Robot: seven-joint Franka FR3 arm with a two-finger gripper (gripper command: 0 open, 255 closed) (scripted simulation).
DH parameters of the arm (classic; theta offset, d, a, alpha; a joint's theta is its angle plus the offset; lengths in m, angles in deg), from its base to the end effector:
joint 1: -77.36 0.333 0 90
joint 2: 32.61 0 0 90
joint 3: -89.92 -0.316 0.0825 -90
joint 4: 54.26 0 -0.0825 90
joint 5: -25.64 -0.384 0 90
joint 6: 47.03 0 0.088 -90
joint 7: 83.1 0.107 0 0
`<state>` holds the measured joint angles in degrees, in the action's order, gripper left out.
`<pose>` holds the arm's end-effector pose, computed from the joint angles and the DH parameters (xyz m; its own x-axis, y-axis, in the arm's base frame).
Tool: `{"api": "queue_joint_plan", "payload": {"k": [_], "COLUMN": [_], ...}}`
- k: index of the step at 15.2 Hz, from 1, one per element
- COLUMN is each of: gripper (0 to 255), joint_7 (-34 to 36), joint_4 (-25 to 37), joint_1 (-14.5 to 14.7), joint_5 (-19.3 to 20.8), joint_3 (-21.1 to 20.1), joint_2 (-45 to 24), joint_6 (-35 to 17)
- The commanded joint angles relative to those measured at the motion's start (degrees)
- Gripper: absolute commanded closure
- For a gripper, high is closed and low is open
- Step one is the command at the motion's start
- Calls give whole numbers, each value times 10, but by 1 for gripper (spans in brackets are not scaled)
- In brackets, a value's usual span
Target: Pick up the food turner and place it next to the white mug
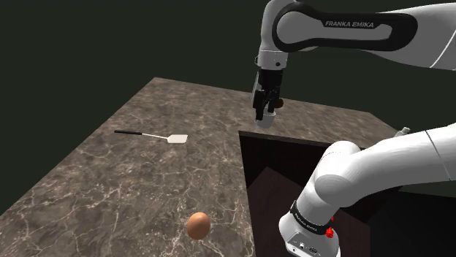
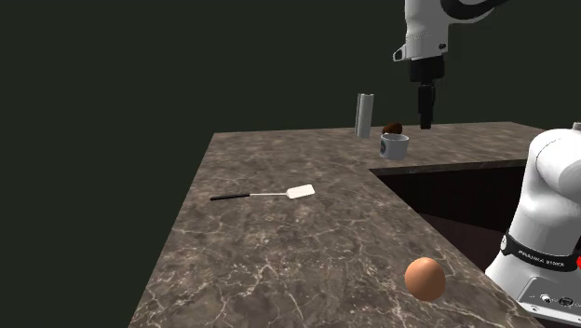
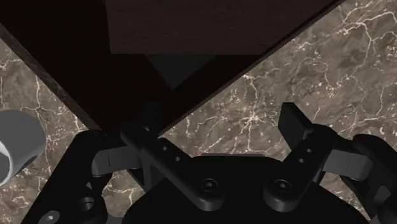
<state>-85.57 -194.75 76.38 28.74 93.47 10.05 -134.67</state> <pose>0.3046 -0.0334 0.5293 0.9839 -0.0134 -0.1781 -0.0129 -0.9999 0.0040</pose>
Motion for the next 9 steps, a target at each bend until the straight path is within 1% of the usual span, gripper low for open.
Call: {"api": "queue_joint_plan", "payload": {"k": [1,9], "gripper": [0,0], "joint_7": [0,-52], "joint_4": [0,36], "joint_1": [0,37], "joint_5": [0,-10], "joint_3": [0,0], "joint_2": [0,-148], "joint_6": [0,-143]}}
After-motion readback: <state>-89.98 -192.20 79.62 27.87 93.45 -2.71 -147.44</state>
